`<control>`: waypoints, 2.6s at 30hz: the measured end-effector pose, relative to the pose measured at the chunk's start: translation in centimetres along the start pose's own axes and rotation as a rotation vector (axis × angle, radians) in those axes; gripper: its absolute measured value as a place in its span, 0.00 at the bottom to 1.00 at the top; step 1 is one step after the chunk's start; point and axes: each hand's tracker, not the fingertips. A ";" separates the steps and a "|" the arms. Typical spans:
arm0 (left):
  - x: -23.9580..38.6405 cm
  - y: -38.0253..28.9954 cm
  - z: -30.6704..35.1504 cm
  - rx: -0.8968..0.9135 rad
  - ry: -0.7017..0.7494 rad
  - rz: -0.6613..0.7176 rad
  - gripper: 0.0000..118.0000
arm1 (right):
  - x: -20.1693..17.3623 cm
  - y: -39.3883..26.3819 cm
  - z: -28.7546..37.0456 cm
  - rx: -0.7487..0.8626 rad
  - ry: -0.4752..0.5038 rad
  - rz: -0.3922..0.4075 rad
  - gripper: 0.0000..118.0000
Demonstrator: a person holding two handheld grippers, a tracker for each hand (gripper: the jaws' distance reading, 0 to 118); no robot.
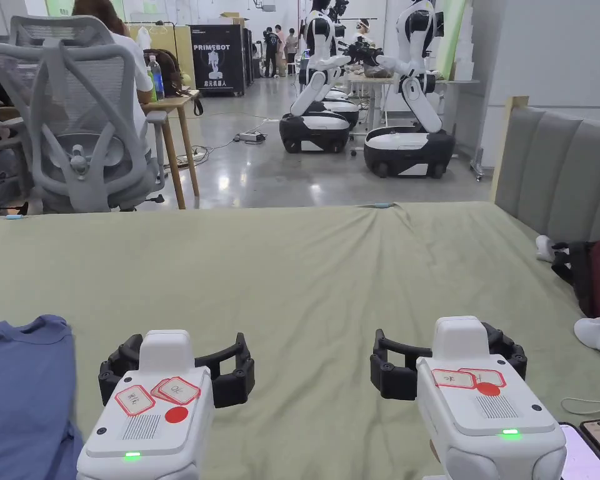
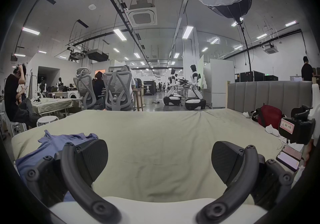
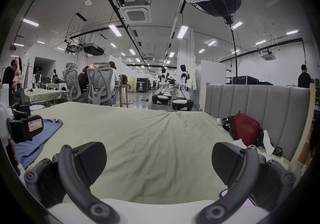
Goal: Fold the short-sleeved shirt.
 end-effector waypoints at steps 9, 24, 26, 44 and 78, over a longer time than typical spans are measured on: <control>0.0 -0.1 -0.1 -0.002 -0.006 0.000 1.00 | 0.0 0.0 0.1 0.006 0.009 0.002 1.00; -0.1 0.2 -0.2 -0.004 -0.010 0.007 1.00 | -0.2 0.1 0.1 0.008 0.012 0.012 1.00; -0.1 0.1 -0.2 -0.004 -0.012 0.004 1.00 | -0.2 0.1 0.1 0.007 0.012 0.015 1.00; 0.1 0.1 0.0 0.018 -0.026 0.005 0.04 | -0.2 0.3 0.0 0.006 0.022 0.005 0.01; -24.2 2.5 2.5 -0.346 0.309 0.236 0.00 | -26.3 2.0 -1.8 0.042 0.598 0.060 0.01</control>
